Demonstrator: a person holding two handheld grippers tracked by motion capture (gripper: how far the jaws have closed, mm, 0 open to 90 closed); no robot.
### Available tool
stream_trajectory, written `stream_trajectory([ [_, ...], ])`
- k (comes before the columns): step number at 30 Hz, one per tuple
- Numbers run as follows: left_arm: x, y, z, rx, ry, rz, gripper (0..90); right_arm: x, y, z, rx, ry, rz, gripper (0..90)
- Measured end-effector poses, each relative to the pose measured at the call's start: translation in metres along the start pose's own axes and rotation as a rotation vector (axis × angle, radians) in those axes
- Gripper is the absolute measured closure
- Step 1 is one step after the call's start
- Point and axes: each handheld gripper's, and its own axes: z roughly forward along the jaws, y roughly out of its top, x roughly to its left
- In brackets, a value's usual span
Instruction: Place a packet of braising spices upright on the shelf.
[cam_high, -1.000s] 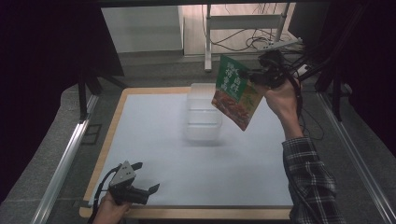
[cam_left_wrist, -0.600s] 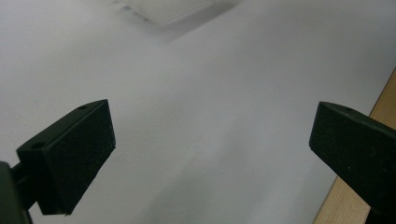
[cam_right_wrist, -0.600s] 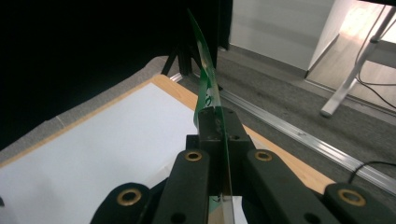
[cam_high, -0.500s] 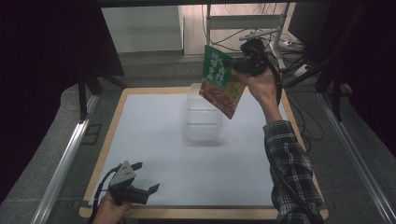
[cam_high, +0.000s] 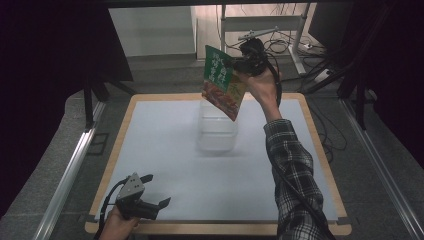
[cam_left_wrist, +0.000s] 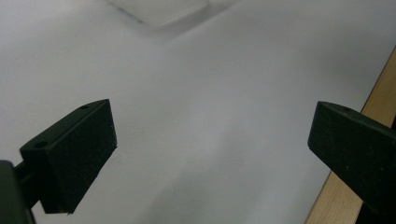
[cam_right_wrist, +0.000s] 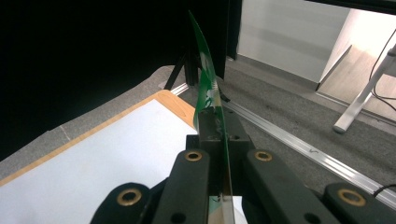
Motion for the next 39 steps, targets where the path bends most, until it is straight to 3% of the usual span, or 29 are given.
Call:
stream_trajectory([
  [17, -0.001, 0.0, 0.001, 0.013, -0.002, 0.013, 1.6, -0.019, -0.025, 0.038, -0.033, -0.02, -0.006, 89.0],
  [25, -0.003, 0.001, 0.002, 0.025, -0.002, 0.026, 2.3, -0.016, -0.036, 0.037, -0.014, 0.071, -0.011, 88.8],
  [32, -0.004, 0.001, 0.002, 0.029, 0.002, 0.031, 2.4, -0.015, -0.041, 0.03, 0.006, 0.103, -0.038, 88.7],
  [35, -0.004, 0.001, 0.002, 0.029, 0.002, 0.028, 2.4, -0.014, -0.043, 0.032, 0.013, 0.147, -0.048, 88.5],
  [39, -0.004, 0.001, 0.002, 0.029, 0.0, 0.033, 2.5, -0.013, -0.046, 0.039, 0.049, 0.119, -0.052, 88.6],
])
